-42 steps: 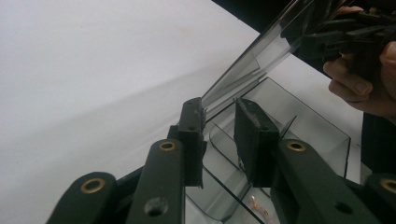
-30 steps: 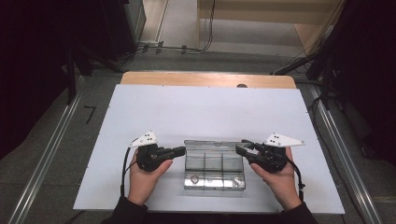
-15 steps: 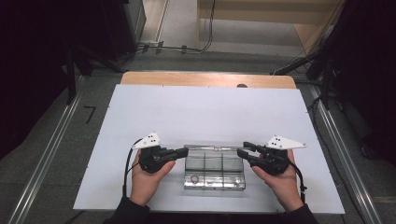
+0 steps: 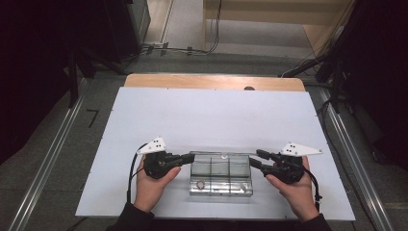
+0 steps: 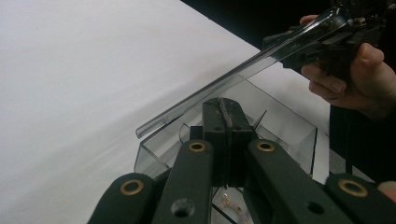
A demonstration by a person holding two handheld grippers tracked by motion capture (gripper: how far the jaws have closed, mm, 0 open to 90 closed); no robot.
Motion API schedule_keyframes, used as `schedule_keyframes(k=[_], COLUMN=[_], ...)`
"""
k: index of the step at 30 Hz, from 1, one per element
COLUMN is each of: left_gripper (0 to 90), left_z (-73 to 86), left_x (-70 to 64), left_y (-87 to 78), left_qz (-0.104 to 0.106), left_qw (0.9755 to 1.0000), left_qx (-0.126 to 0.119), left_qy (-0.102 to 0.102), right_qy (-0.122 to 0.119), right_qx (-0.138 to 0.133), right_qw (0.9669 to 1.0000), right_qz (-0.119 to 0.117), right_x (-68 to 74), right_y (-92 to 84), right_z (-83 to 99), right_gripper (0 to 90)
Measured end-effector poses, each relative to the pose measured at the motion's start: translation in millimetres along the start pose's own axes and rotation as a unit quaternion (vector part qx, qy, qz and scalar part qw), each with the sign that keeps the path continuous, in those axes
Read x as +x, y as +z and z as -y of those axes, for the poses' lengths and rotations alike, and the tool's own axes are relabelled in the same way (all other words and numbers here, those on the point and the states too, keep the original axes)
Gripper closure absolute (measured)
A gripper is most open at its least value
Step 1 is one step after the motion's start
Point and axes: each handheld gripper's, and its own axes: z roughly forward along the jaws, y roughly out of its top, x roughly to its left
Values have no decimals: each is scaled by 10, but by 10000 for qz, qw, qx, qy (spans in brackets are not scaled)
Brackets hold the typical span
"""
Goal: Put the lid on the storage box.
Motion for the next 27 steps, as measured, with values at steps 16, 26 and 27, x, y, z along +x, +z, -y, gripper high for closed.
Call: schedule_keyframes(k=[16, 26, 27], left_gripper=[900, 900, 900], left_z=[8, 41, 43], left_x=[-19, -59, -59], left_y=[-19, -44, -47], left_qz=[90, 119, 125], left_qw=[9999, 9999, 9999], left_qx=[3, 37, 38], left_qy=[60, 110, 112], right_qy=[30, -41, -42], right_qx=[151, 173, 182], right_qw=[9997, 9995, 9995], right_qz=[-164, -258, -260], right_x=[15, 40, 41], right_y=[20, 15, 11], right_z=[55, 61, 62], right_gripper=[873, 872, 873])
